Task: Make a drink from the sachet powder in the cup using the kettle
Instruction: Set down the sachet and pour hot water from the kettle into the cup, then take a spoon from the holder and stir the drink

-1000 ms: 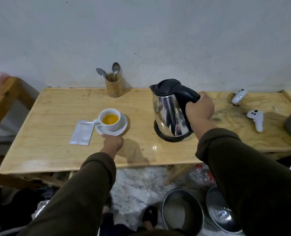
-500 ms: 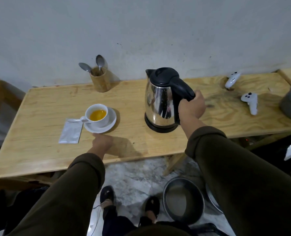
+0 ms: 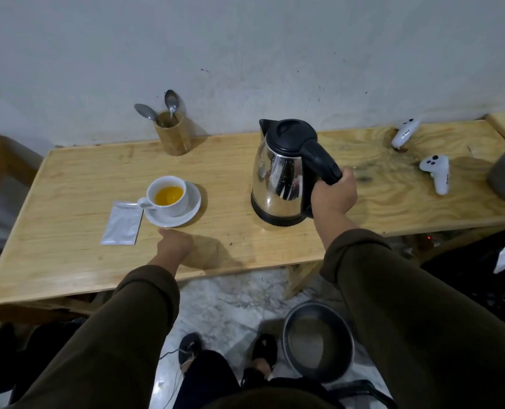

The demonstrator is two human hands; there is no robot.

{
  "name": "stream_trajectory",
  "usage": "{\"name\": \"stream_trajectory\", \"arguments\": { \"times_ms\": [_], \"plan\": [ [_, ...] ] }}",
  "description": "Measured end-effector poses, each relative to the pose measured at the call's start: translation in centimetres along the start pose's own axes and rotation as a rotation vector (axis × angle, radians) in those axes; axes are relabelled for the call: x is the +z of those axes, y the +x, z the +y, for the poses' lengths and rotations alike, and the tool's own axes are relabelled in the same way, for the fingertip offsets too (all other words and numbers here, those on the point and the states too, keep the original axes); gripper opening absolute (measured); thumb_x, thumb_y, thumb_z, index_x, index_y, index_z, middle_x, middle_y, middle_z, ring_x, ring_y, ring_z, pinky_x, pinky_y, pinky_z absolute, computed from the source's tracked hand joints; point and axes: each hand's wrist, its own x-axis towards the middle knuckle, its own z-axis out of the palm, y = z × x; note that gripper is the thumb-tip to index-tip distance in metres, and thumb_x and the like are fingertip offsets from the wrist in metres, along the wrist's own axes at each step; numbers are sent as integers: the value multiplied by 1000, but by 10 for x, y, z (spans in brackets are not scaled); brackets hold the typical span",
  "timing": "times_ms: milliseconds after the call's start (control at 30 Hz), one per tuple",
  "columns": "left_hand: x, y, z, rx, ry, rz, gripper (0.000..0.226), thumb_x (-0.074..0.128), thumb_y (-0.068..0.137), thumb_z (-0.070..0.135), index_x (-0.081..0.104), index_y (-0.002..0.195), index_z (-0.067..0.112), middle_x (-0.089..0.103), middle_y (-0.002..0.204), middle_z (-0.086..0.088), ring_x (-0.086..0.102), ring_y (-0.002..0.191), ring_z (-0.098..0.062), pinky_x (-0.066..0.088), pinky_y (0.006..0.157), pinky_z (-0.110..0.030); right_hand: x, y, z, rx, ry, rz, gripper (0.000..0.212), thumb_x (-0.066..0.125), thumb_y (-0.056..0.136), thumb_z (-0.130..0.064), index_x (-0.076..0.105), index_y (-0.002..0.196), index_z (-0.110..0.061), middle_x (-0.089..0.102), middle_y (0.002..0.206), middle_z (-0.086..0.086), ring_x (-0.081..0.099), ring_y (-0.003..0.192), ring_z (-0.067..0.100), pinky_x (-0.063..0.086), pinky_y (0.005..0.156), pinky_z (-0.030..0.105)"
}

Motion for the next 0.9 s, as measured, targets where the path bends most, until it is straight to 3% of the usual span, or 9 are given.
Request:
{"name": "stream_trajectory", "arguments": {
  "times_ms": [100,167,267,367,467,567,667,800,900],
  "plan": [
    [-4,6,-3,8,22,-8,66,48,95,20,17,149,-1,39,148,-25,41,134,-40,35,108,-42,2,-6,1,7,-18,44,21,55,78,2,53,95,-10,58,110,11,58,101,29,51,83,34],
    [-9,8,-7,38,39,-82,74,45,97,26,4,152,0,29,155,-20,34,141,-36,29,114,-39,4,-12,5,29,-33,59,33,55,80,-2,52,112,-7,51,126,10,51,116,30,48,97,39],
    [-18,3,-12,71,57,-146,77,43,98,29,-4,153,3,20,160,-15,28,144,-35,25,117,-37,4,-26,11,74,-75,59,56,54,85,-6,36,138,-13,36,145,9,36,134,29,38,110,43],
    [-23,0,-21,133,15,-178,76,44,98,27,-3,153,5,22,159,-14,31,143,-34,28,118,-38,3,-46,13,103,-101,83,67,53,86,-8,24,146,-13,28,151,10,25,141,28,29,115,41],
    [-31,-1,-35,152,-31,-222,76,47,97,29,1,153,7,24,159,-13,32,143,-34,30,117,-38,7,-74,10,131,-149,129,70,55,86,-11,21,147,-14,27,151,10,25,139,28,29,113,42],
    [-42,-3,-50,163,-61,-231,77,49,96,33,5,154,9,25,159,-13,31,143,-34,29,115,-38,24,-101,9,192,-132,93,51,55,88,-12,40,136,-14,36,143,11,38,130,28,41,103,37],
    [-54,2,-62,209,-66,-221,72,47,96,35,12,153,7,26,159,-13,30,144,-33,28,115,-37,49,-125,4,294,-112,-33,27,51,91,-16,59,116,-11,51,131,12,54,113,30,47,88,35],
    [-67,16,-68,234,-137,-141,65,43,98,32,18,152,8,31,157,-13,33,142,-32,30,112,-35,80,-143,-9,274,-197,-299,29,45,93,-18,62,115,-10,62,118,11,57,103,28,47,84,33],
    [-73,25,-68,229,-206,-117,62,42,98,31,19,152,10,32,156,-12,35,141,-31,32,111,-35,106,-143,-21,187,-267,-418,29,45,93,-20,60,116,-11,62,120,10,57,106,28,48,92,35]
  ]
}}
